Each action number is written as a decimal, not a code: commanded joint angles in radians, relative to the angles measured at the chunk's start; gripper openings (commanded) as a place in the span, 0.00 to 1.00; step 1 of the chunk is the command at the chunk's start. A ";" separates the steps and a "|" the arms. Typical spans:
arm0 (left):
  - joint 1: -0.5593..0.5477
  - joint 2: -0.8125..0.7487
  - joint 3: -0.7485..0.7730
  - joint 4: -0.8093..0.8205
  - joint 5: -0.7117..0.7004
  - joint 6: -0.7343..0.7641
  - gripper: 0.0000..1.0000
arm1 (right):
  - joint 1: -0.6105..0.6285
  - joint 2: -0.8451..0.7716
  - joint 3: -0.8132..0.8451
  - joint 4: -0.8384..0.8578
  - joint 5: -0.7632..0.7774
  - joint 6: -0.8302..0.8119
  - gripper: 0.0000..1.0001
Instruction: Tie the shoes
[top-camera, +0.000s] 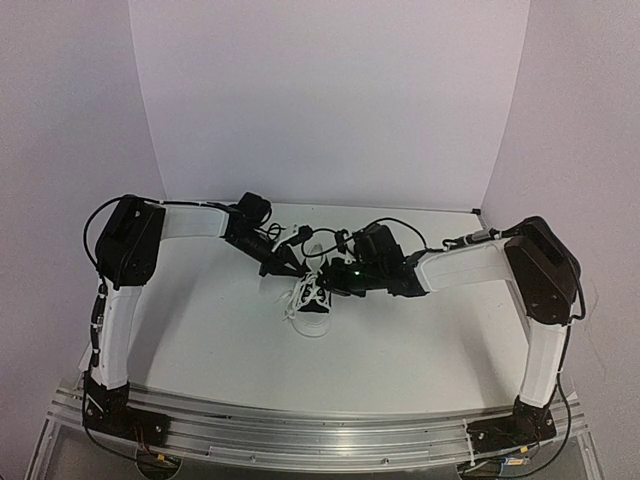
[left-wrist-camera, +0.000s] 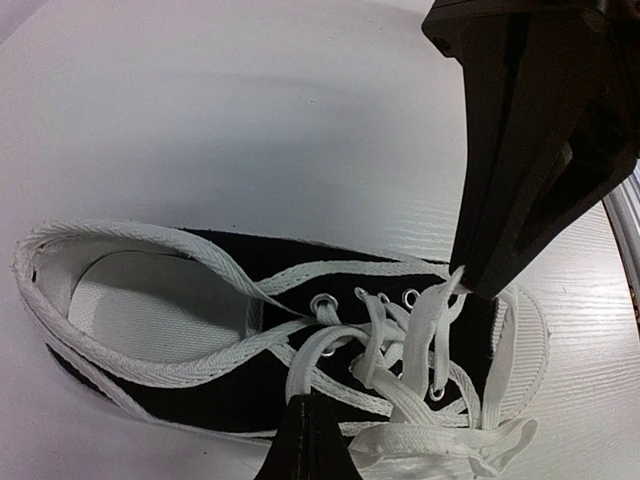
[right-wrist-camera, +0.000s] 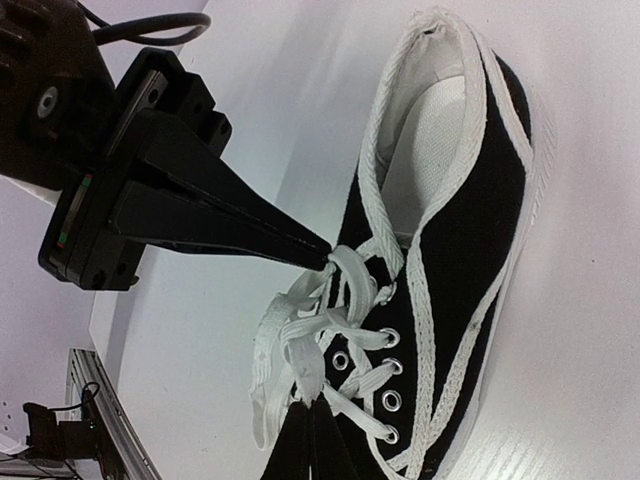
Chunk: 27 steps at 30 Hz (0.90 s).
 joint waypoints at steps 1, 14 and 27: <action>-0.004 -0.051 0.045 -0.027 0.008 -0.036 0.00 | -0.003 0.030 0.060 0.020 -0.021 -0.008 0.00; -0.011 -0.104 0.049 -0.040 0.007 -0.102 0.00 | -0.003 0.042 0.069 0.020 0.004 0.005 0.00; -0.020 -0.048 0.083 -0.075 -0.077 -0.099 0.36 | -0.004 0.050 0.058 0.020 0.033 0.017 0.00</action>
